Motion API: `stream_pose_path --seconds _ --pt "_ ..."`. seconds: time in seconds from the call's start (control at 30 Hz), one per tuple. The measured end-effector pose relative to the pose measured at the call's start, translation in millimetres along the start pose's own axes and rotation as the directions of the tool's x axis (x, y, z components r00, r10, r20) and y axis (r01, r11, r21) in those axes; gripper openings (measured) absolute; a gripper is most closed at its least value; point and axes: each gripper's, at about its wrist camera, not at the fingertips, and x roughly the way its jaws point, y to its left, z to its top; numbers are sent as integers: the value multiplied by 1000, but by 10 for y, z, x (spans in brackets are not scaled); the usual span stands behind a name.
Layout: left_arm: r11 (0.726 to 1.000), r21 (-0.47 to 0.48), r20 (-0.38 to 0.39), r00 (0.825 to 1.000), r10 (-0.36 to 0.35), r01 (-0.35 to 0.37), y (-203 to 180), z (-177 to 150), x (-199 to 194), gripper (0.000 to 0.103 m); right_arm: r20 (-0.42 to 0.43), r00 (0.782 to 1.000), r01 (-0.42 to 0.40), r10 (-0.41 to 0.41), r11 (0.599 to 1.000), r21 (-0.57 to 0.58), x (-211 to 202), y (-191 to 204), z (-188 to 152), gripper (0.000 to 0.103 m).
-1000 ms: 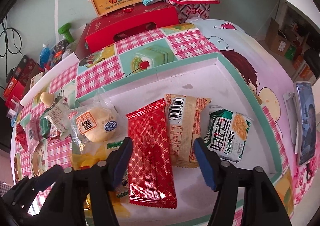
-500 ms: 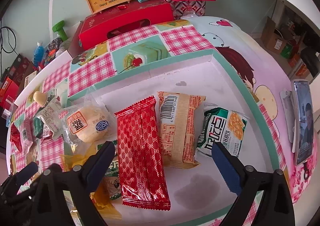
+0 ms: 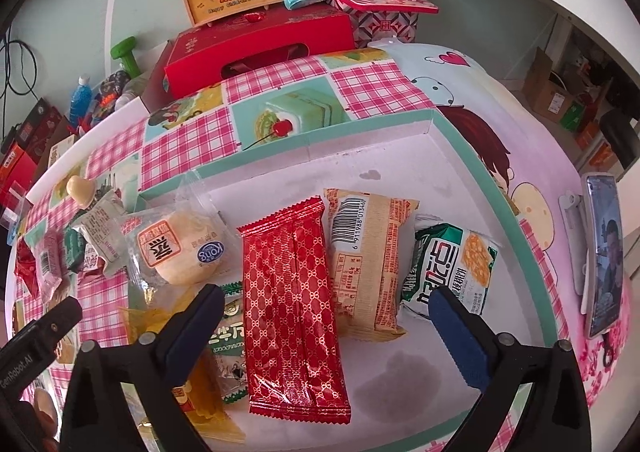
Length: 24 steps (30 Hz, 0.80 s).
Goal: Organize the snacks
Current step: 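Move both open tools from the tray back toward the snack pile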
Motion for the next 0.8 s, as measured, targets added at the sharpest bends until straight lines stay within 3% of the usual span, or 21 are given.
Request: stream_pose_path --seconds 0.37,0.5,0.8 --pt "998 -57 -3 999 36 -36 269 47 4 101 65 994 -85 92 992 -97 -253 490 -61 103" --pt "996 -82 -3 999 47 -48 449 62 20 101 58 986 -144 154 979 -146 -286 739 -125 103" --pt "977 -200 -16 997 76 -78 996 17 52 101 41 980 -177 193 952 -251 -298 1195 -279 103"
